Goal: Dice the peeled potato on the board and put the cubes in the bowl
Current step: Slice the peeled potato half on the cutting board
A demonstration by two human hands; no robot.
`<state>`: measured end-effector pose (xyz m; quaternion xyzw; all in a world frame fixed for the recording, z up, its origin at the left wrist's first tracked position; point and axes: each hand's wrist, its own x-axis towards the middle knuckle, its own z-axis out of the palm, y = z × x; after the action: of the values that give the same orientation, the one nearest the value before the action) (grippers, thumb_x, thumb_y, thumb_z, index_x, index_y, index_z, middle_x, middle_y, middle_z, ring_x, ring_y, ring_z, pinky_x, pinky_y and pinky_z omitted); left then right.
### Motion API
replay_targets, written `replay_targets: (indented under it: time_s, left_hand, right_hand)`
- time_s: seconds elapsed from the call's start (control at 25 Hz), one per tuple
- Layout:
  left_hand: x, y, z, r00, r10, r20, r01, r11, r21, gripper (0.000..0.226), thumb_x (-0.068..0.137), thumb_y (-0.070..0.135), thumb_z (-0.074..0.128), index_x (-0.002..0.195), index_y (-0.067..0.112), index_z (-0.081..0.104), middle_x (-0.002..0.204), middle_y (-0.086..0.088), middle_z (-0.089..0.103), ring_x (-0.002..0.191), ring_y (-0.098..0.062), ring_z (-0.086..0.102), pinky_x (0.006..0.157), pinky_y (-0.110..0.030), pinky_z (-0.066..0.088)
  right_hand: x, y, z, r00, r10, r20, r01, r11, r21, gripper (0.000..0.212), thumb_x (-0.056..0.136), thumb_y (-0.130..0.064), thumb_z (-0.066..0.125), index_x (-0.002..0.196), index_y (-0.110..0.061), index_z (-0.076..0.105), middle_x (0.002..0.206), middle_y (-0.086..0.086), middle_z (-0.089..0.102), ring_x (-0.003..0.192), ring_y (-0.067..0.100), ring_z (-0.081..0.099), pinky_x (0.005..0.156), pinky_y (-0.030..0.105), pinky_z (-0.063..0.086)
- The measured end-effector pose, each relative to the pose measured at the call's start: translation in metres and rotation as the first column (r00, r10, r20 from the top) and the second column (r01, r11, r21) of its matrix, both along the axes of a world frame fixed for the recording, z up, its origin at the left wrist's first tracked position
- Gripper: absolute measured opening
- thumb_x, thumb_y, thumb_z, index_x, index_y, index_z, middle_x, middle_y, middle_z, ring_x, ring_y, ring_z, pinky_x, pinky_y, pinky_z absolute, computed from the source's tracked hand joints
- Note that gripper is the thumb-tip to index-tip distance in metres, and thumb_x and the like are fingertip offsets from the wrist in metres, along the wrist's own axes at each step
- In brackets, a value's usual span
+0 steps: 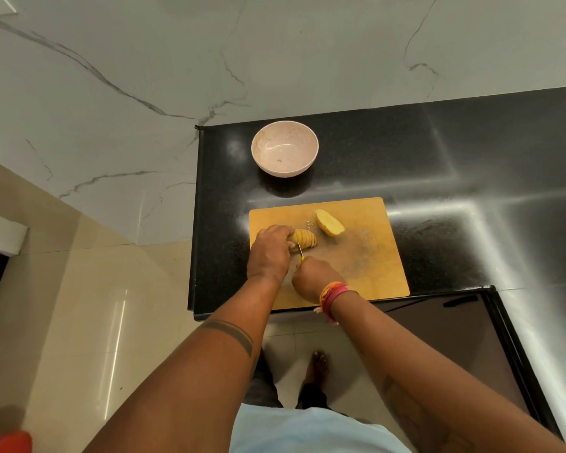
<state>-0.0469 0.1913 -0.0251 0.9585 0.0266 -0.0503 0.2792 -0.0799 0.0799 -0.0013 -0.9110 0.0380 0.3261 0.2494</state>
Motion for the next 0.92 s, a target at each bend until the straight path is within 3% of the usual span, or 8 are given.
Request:
replay_targets:
  time_s: [0.2,0.4,0.6,0.92]
  left_hand:
    - [-0.001,-0.001,0.003,1.0,0.015,0.001,-0.015,1.0,0.0,0.034,0.095,0.013,0.067,0.129,0.019,0.067,0.123,0.001,0.066,0.113,-0.018,0.055,0.095,-0.03,0.045]
    - [-0.003,-0.001,0.006,1.0,0.011,-0.003,-0.012,1.0,-0.026,0.036,0.095,0.013,0.067,0.131,0.017,0.065,0.125,0.001,0.061,0.116,-0.017,0.056,0.099,-0.031,0.049]
    - [-0.008,0.0,0.007,0.999,0.039,0.022,-0.039,0.999,0.003,0.029,0.097,0.012,0.064,0.126,0.018,0.067,0.12,0.0,0.066,0.108,-0.016,0.061,0.087,-0.025,0.047]
    - [-0.005,0.0,0.007,0.998,0.064,0.005,-0.064,0.997,-0.037,0.029,0.098,0.009,0.062,0.124,0.018,0.069,0.116,0.002,0.067,0.097,-0.006,0.056,0.081,-0.019,0.043]
  right_hand:
    - [-0.032,-0.009,-0.021,0.994,-0.091,-0.056,0.093,0.995,0.043,0.025,0.103,-0.021,0.04,0.118,-0.005,0.053,0.119,0.021,0.063,0.105,0.034,0.062,0.078,0.034,0.044]
    - [-0.061,-0.024,-0.023,0.995,-0.104,0.004,0.103,0.991,0.085,0.023,0.106,-0.027,0.037,0.11,-0.01,0.052,0.112,0.019,0.064,0.095,0.033,0.063,0.073,0.034,0.043]
    - [-0.043,-0.013,-0.007,0.984,-0.13,0.123,0.116,0.986,0.119,0.027,0.107,-0.028,0.037,0.113,-0.009,0.054,0.107,0.018,0.066,0.093,0.032,0.063,0.073,0.035,0.045]
    - [-0.004,0.003,0.004,0.995,-0.085,0.045,0.082,0.994,0.069,0.018,0.1,-0.018,0.043,0.103,-0.008,0.057,0.109,0.018,0.065,0.086,0.026,0.059,0.069,0.034,0.043]
